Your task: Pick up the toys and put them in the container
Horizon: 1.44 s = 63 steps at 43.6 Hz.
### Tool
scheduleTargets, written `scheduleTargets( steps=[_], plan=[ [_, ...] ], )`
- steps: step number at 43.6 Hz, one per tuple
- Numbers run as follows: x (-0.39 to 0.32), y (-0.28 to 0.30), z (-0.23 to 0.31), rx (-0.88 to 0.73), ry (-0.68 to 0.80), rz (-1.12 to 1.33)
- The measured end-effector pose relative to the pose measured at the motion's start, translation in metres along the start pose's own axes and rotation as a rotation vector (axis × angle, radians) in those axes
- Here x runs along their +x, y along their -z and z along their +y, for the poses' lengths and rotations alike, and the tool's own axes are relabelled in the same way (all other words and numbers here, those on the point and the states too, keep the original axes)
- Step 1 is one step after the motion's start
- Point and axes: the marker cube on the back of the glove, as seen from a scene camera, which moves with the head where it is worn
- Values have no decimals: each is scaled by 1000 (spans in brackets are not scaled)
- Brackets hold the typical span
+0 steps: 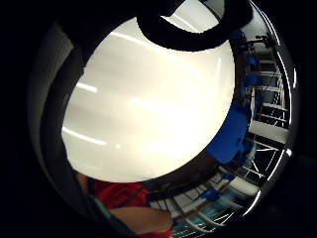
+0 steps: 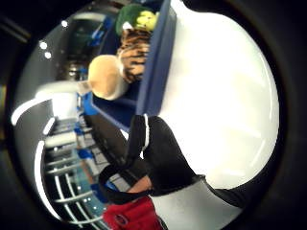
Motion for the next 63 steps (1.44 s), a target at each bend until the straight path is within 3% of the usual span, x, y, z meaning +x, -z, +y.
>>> scheduleTargets(
  steps=[16,63],
  plan=[
    [45,-14,36,-10,-31,-92],
    [77,3,74,46,-68,-130]
  ],
)
